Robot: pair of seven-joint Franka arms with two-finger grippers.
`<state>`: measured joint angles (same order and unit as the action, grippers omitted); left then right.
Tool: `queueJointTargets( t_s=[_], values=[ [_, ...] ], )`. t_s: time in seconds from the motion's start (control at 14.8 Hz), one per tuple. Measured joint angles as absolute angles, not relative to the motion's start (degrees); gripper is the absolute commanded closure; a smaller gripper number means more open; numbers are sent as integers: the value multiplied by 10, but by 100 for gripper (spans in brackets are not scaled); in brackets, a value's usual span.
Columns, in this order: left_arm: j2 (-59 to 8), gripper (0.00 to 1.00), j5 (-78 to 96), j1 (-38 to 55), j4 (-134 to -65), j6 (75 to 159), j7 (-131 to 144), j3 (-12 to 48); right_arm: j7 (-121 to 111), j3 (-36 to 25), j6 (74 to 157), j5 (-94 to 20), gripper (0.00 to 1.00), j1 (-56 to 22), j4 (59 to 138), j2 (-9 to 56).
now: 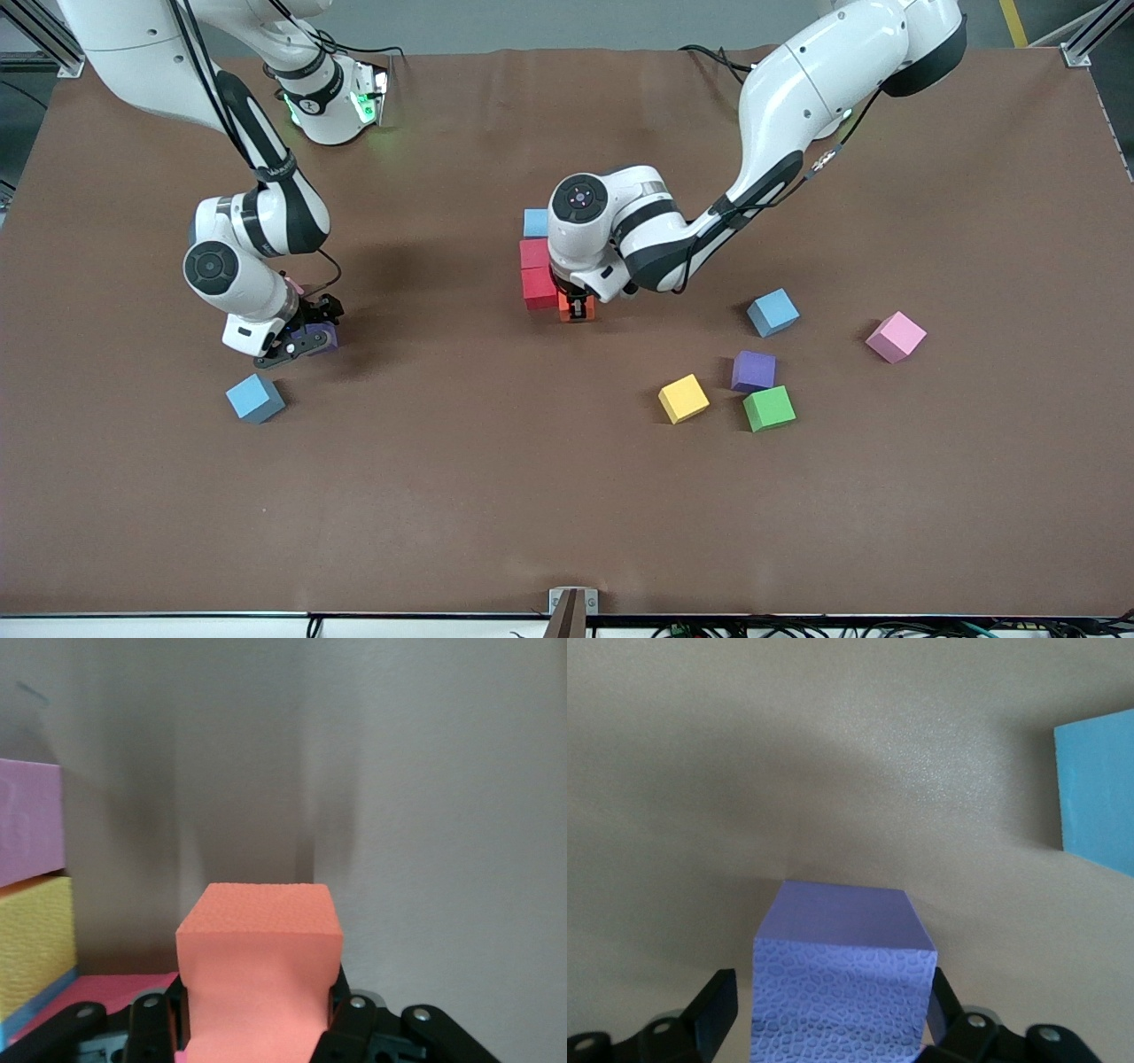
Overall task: Arrange 11 blocks into digit 3
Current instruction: 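Carry the purple cube with the right gripper while the left gripper places orange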
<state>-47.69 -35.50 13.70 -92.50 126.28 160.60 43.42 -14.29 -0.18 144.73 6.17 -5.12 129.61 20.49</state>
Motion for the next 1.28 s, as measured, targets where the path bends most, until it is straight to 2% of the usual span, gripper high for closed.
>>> queueJointTargets(
  t_s=[0.27,0.47,0.88,1.08,1.28],
  values=[
    [-474,99,-355,134,-947,1268,1606,435,-154,4,1434,62,70,-52,1283,205],
    [-474,99,-355,133,-951,1283,1606,435,-154,10,1350,58,70,-70,1227,201],
    [-474,99,-355,133,-966,1300,1606,435,-87,13,1231,16,70,-153,1102,198],
    [-474,99,-355,133,-976,1311,1606,435,-7,15,1215,10,70,-201,1068,209],
    [-474,99,-355,133,-979,1320,1606,435,81,16,1215,4,70,-250,1029,249]
  ],
)
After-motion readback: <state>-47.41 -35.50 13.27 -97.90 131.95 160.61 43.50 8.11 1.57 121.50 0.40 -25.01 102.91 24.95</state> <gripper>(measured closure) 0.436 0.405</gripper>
